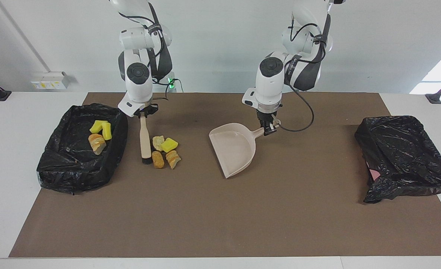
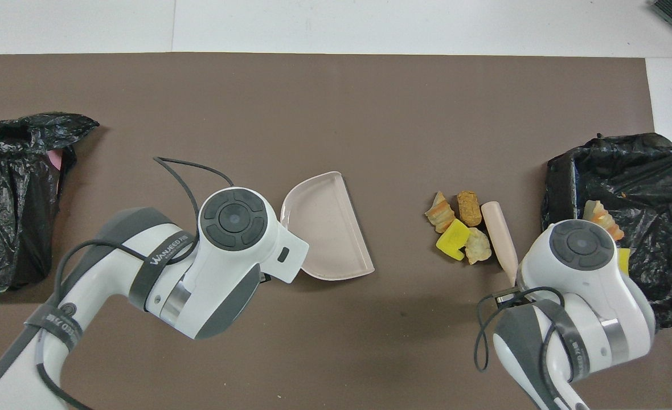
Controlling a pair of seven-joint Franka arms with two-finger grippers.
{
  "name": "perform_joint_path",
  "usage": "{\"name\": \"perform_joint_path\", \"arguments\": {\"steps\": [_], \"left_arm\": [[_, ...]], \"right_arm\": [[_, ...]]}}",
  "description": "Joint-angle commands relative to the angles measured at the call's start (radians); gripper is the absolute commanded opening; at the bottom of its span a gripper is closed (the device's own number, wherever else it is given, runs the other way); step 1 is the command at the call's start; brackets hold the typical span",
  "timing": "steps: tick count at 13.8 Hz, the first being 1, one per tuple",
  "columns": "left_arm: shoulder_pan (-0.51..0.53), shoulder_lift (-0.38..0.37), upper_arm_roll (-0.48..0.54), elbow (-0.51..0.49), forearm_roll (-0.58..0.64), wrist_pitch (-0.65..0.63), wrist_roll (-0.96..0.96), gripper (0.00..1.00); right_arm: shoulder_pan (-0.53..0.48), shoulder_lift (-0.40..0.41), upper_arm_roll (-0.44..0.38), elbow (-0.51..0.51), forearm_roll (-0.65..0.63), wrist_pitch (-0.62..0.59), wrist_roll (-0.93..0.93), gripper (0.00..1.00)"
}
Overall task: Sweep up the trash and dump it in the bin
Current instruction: 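Move the dustpan toward the other pile while the right gripper brings the brush, then sweep the remaining pieces into the dustpan with the right gripper's brush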
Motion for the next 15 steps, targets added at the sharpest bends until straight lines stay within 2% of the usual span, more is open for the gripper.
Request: {"name": "perform_joint_path", "arguments": {"steps": [1, 3, 5, 8, 10, 13, 14, 15], "left_arm": [[-0.026, -0.005, 0.012, -0.026, 0.013, 0.029, -0.006, 0.00], [-0.043, -0.008, 0.012, -0.033, 0.013, 0.035, -0.021, 0.00], [-0.044, -0.007, 0.011, -0.039, 0.013, 0.041, -0.035, 0.00], [-0.058, -0.006, 0.011, -0.076, 0.010, 0.096, -0.034, 0.00], [-0.064, -0.005, 0.011, -0.082, 0.010, 0.104, -0.038, 0.00], [-0.078, -0.005, 0.011, -0.108, 0.010, 0.147, -0.044, 0.00], [-0.078, -0.002, 0.011, -0.118, 0.010, 0.168, -0.044, 0.00], [-0.078, 0.000, 0.011, -0.136, 0.010, 0.202, -0.044, 0.00]], "right_arm": [[0.039, 0.009, 0.001, -0.010, 0.087, 0.024, -0.013, 0.00], [0.067, 0.013, 0.001, -0.010, 0.185, 0.053, -0.025, 0.00], [0.105, 0.013, 0.003, -0.010, 0.211, 0.057, -0.028, 0.00], [0.154, 0.025, 0.004, 0.005, 0.448, 0.092, -0.080, 0.00], [0.205, 0.026, 0.006, 0.013, 0.553, 0.126, -0.096, 0.00], [0.223, 0.031, 0.006, 0.047, 0.771, 0.104, -0.117, 0.00], [0.219, 0.026, 0.004, 0.074, 0.794, 0.078, -0.119, 0.00], [0.207, 0.025, -0.002, 0.112, 0.796, 0.002, -0.119, 0.00]]}}
